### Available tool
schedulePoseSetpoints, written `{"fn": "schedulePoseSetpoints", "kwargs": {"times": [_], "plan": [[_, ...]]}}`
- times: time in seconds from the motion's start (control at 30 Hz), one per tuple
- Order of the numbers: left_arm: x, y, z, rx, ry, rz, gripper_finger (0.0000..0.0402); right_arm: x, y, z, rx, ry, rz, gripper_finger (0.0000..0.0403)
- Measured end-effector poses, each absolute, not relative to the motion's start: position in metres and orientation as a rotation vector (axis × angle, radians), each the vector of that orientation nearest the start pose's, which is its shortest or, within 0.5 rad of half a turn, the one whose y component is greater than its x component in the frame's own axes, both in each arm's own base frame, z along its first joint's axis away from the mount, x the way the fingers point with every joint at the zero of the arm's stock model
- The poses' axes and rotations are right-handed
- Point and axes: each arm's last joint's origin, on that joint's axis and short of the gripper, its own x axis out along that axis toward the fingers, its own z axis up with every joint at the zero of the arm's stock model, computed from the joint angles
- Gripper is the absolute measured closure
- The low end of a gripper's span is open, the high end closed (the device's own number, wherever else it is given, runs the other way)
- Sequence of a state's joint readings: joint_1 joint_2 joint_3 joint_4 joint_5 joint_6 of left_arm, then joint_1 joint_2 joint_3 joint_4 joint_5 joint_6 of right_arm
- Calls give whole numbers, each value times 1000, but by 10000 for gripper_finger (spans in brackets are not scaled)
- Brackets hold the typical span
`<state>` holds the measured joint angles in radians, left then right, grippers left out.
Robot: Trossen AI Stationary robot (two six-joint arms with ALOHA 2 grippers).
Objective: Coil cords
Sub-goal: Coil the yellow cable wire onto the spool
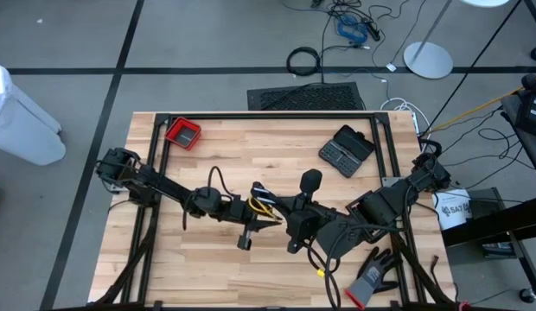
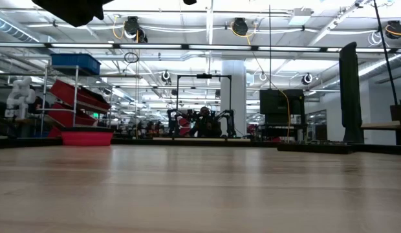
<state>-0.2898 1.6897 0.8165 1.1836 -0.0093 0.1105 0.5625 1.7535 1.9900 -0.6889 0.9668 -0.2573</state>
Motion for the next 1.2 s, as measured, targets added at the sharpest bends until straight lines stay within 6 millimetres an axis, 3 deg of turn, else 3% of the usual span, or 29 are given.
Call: {"fn": "schedulePoseSetpoints", "kwargs": {"times": [0.1, 0.57, 1.2], "plan": [[334, -95, 245, 64, -317, -247, 390, 324, 176, 442, -565, 382, -356, 402], [341, -73, 237, 31, -227, -170, 397, 319, 181, 439, -524, 392, -343, 402], [344, -43, 218, 56, -32, -47, 398, 294, 190, 419, -467, 516, -398, 402]]}}
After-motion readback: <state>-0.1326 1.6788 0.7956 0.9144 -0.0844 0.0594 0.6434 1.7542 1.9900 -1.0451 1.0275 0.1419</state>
